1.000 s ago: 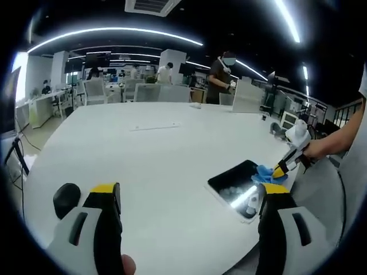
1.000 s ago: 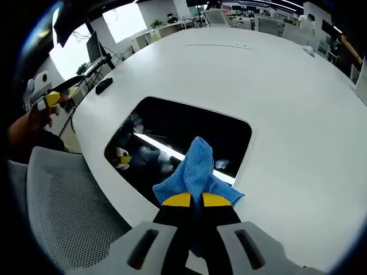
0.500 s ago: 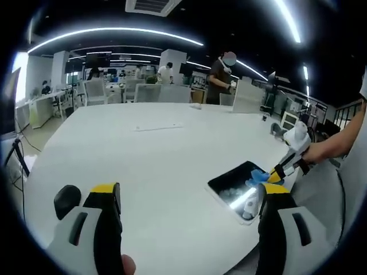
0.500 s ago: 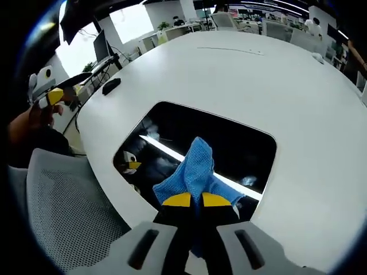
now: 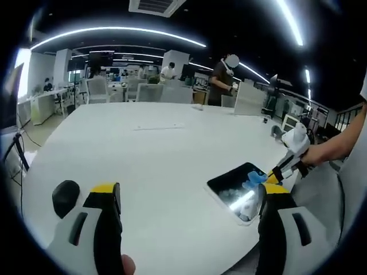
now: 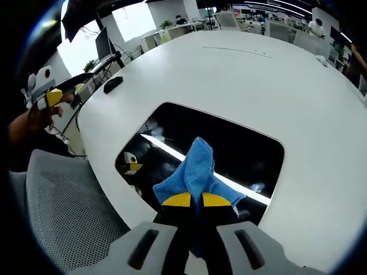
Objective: Wipe the mirror surface with the cleaning cloth until all visible marks leave the cleaned area.
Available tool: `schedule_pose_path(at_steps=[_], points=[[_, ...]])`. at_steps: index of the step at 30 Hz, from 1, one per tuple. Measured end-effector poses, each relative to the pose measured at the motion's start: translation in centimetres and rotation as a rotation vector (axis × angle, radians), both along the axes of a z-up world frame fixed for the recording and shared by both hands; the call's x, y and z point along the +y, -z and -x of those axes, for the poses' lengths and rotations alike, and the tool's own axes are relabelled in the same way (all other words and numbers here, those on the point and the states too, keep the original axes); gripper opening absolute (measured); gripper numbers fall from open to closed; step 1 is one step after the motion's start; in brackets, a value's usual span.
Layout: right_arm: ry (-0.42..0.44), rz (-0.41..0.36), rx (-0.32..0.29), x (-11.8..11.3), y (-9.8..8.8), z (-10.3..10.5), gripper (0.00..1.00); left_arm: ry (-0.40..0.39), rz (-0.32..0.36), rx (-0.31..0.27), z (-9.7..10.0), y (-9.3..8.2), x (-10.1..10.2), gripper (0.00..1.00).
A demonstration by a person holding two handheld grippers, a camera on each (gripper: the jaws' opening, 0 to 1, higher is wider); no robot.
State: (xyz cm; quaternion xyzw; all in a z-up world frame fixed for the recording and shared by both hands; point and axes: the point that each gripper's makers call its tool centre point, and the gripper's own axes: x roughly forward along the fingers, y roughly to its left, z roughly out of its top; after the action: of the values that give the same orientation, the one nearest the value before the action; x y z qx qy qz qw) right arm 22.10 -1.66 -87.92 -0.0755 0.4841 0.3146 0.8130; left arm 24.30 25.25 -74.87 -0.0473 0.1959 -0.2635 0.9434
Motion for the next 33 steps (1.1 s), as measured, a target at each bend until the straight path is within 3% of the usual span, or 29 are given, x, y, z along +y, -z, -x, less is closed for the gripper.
schedule_pose_path(at_steps=[4,16,33], points=[[-0.014,-0.006,-0.003,0.9,0.0,0.0,0.00,-0.033,0.000,0.002,-0.2,0.2,0.4,0.99],[-0.074,-0.015,-0.014,4.7,0.0,0.1,0.00,-0.002,0.004,0.016,0.6,0.8,-0.2,0.99],[-0.119,-0.018,-0.007,7.1,0.0,0.0,0.00,-0.008,0.008,0.027,0.9,1.3,0.1,0.99]])
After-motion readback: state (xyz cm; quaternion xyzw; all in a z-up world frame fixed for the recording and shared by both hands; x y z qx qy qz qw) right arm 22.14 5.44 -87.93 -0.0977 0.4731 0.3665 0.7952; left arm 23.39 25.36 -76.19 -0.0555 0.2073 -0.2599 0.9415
